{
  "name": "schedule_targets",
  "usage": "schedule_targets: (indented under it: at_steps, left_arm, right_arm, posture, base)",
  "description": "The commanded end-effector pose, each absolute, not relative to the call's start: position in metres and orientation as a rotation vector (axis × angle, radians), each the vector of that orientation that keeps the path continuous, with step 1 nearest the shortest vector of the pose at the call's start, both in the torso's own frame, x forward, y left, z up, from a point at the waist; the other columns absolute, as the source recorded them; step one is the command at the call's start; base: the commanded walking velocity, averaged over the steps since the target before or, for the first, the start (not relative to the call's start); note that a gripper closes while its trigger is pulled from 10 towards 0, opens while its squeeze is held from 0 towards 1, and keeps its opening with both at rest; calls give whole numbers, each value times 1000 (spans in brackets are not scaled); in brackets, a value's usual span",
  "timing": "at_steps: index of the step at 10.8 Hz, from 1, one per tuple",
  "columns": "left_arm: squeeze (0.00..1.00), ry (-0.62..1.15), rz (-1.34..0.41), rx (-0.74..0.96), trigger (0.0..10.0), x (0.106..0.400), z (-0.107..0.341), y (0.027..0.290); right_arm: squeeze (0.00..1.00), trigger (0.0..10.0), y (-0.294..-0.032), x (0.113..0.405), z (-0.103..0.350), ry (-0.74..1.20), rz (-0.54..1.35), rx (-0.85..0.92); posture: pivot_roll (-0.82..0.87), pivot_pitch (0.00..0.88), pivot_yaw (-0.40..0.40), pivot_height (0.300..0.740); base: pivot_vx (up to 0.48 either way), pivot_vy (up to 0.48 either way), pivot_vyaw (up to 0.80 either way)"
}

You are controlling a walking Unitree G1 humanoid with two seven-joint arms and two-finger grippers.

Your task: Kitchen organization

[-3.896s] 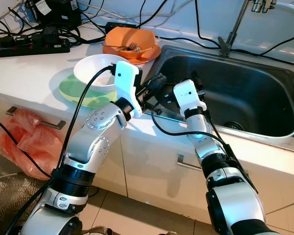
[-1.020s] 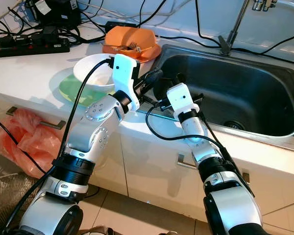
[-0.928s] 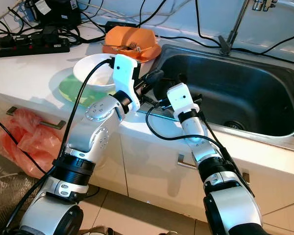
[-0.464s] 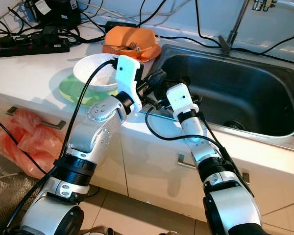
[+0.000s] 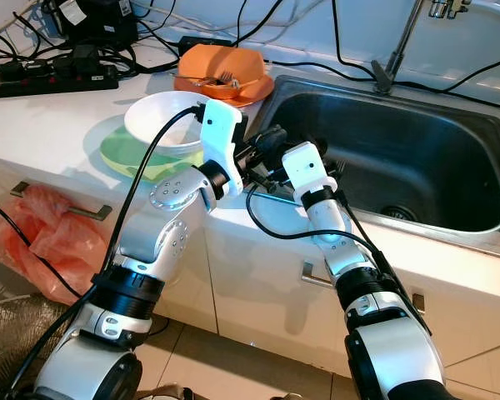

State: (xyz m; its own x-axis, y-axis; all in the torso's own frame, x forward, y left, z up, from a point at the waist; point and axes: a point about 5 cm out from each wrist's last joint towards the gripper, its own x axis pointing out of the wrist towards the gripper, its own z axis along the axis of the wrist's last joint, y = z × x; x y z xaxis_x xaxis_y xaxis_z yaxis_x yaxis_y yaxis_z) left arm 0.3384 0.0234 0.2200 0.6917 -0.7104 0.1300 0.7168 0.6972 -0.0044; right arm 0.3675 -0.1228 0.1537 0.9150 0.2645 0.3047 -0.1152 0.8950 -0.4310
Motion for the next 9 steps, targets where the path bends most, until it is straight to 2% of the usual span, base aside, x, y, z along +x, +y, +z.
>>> schedule_targets:
  at_steps: [1, 2, 3, 4, 9]
  left_arm:
    - [0, -140, -869, -47, 10000, 331, 224, 13]
    - [0, -141, -871, -46, 10000, 331, 225, 13]
    - [0, -141, -872, -45, 10000, 331, 225, 13]
    - [0, -141, -871, -44, 10000, 331, 225, 13]
    - [0, -167, -811, -35, 10000, 336, 228, 19]
  right_arm:
    - [0, 10000, -120, 369, 155, -364, 215, -432]
    - [0, 10000, -120, 369, 155, -364, 215, -432]
    - [0, 4784, -120, 369, 155, -364, 215, -434]
    - [0, 0, -120, 369, 155, -361, 216, -434]
    - [0, 0, -121, 369, 154, -353, 211, -441]
  posture:
    - [71, 39, -23, 740]
    - [71, 39, -24, 740]
    - [72, 40, -24, 740]
    - [73, 42, -25, 740]
    - [74, 44, -27, 740]
  base:
    - [0, 0, 0]
    - [0, 0, 0]
    - [0, 0, 0]
    - [0, 0, 0]
    - [0, 0, 0]
